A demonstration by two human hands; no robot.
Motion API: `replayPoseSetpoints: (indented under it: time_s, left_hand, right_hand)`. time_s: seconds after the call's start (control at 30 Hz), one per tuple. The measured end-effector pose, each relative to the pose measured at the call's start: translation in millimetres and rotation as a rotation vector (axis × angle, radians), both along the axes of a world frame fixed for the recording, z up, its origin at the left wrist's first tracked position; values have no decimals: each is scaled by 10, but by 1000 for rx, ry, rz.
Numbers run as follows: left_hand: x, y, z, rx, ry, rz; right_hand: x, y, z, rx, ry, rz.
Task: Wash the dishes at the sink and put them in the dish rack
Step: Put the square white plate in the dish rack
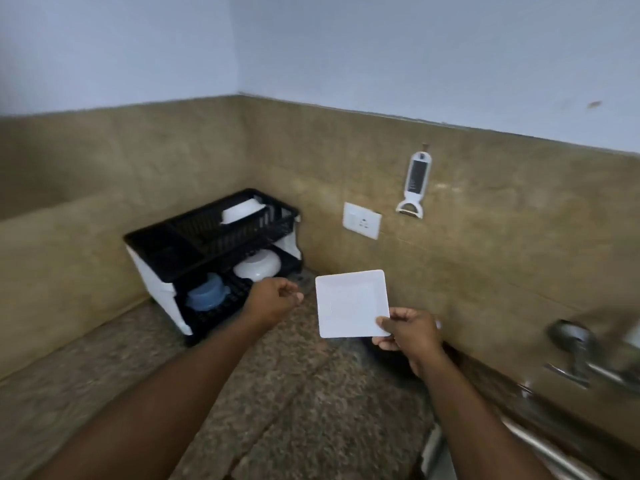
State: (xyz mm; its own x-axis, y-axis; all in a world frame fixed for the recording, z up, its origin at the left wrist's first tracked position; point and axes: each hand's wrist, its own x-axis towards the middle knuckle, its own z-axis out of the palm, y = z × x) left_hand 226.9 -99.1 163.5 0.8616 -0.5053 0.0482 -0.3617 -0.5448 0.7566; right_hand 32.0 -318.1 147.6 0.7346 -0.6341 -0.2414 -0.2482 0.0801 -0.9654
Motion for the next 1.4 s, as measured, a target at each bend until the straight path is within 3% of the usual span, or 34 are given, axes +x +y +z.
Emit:
replayPoseSetpoints:
  time_s: [0.37,0.6,0.7,0.97,1.4]
  left_hand:
    - [1739,1061,292,270,-151,221]
    - [2550,1376,206,379,2,279]
    - [2764,1410,213,312,129,218]
    - [2943,1381,50,449,148,169]
    - [3103,1339,-11,574,159,110]
  right_hand:
    - [2639,893,100,-123,-103,118]
    - [3810,1186,359,-521,-283,226]
    - [4204,1293,571,-741,-349,262]
    - [5140,1536,547,-1193,-408,303]
    - [5771,1711,-141,-1491,-180,526]
